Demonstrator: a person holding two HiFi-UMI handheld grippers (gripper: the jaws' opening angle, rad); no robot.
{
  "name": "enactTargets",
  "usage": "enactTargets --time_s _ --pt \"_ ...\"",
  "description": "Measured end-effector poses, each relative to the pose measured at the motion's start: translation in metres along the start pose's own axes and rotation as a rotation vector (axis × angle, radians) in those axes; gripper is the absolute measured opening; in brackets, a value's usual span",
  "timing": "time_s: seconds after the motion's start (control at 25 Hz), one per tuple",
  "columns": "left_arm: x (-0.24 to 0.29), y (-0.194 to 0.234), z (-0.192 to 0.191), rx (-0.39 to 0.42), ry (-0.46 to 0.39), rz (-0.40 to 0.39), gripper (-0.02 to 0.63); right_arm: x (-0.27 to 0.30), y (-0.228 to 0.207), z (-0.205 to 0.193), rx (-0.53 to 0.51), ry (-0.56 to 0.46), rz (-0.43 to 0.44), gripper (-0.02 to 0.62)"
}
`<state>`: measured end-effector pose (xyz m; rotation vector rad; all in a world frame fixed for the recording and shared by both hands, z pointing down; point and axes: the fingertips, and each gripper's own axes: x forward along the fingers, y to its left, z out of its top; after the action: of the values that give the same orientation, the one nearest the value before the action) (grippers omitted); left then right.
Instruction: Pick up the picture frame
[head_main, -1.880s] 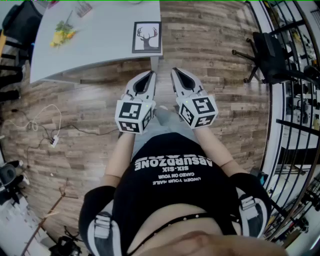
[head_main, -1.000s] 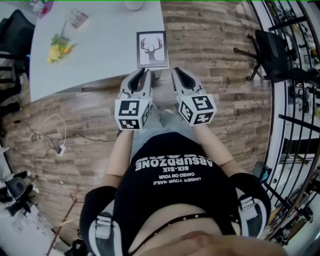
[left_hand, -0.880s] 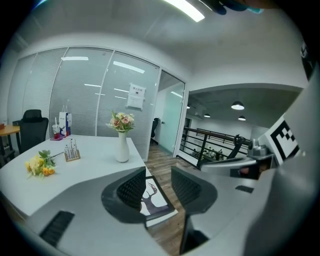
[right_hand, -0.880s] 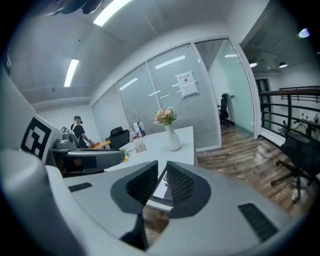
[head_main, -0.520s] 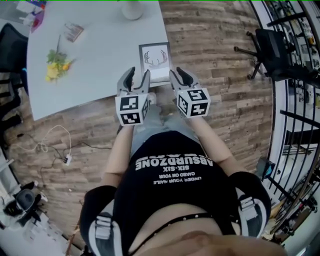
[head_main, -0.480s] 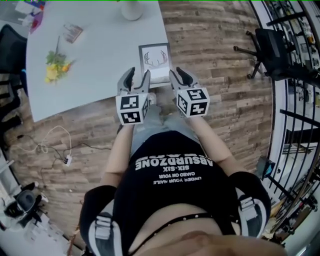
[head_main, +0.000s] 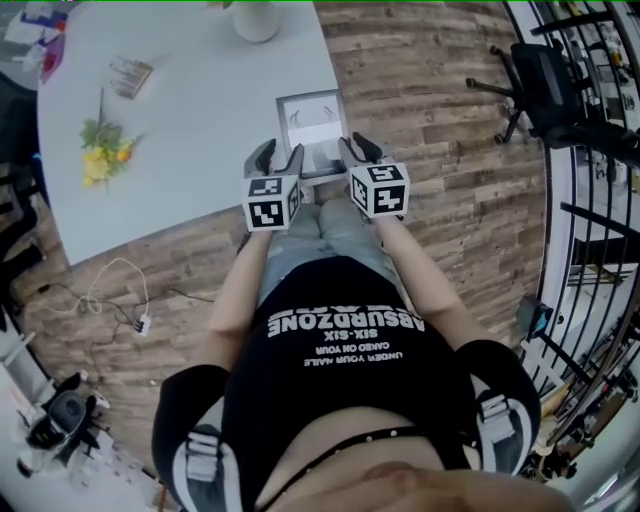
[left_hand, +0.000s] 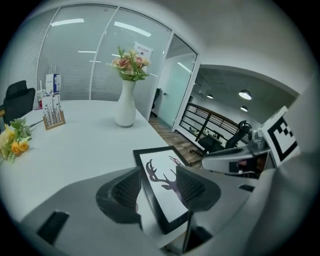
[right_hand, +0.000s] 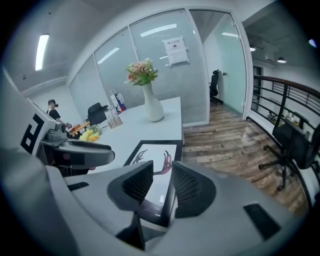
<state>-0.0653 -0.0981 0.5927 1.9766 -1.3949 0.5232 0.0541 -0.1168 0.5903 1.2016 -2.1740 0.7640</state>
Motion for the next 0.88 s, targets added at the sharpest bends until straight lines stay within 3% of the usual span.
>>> enactTargets --time_s 0.52,0.88 --pt "0.034 0.01 -0.03 -0.072 0.117 -0.01 0.207 0.036 -0.025 -0.032 0.021 0.103 -0.081 0.11" --pt "0.039 0.014 -0.053 -0.109 0.215 -0.017 0.206 0.042 -0.026 -0.04 0.041 0.118 -0.058 0.107"
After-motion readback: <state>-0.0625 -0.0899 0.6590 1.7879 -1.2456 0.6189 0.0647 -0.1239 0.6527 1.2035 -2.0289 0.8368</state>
